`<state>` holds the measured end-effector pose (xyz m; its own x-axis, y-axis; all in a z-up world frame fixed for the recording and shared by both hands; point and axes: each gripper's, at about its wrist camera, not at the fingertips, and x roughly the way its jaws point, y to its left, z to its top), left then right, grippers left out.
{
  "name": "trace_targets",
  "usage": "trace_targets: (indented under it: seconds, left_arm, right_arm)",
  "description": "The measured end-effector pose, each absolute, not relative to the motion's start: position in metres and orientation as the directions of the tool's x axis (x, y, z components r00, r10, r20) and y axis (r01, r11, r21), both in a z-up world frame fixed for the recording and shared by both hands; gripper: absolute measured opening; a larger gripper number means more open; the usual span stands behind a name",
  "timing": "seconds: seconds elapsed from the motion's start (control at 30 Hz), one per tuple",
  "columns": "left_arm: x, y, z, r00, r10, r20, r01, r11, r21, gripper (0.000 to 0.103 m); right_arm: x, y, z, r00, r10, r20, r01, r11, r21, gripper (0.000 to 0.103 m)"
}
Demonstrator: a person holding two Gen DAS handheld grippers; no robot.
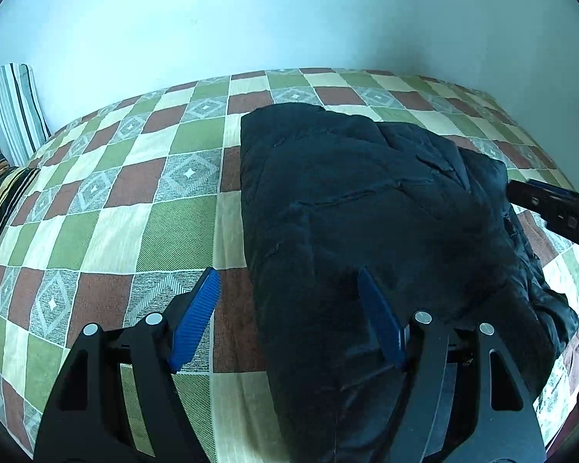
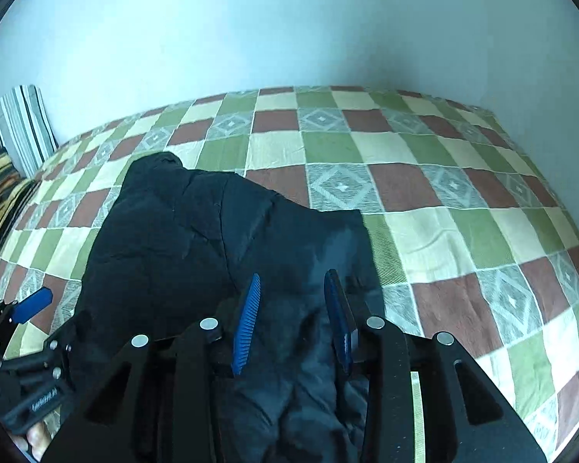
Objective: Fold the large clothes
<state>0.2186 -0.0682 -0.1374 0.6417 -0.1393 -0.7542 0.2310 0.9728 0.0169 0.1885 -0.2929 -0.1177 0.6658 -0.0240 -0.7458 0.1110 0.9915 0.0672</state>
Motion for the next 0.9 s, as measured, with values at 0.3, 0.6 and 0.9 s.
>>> trace_targets:
  seconds: [0.3, 0.6, 0.9]
  left_arm:
    - [0.229, -0.077, -0.147, 0.628, -0.133, -0.766, 0.244, 0.969, 0.032, 0.074]
    - [0.242, -0.096, -0.168, 0.605, -0.149, -0.782, 0.27, 0.962, 0.026, 0.075]
    - [0.235, -0.101, -0.168, 0.64, -0.119, -0.759, 0.275, 0.958, 0.082, 0.075]
  right_arm:
    - [0.221, -0.3, -0.164, 0.565, -0.08, -0.821, 0.139, 0.99, 0.0, 0.035]
    - [0.229, -0.319, -0.2, 0.539, -0.031, -0.842, 0.167, 0.983, 0.071, 0.039]
    - [0.216, -0.32, -0.195, 0.595, -0.038, -0.803, 0.18, 0.98, 0.087, 0.044]
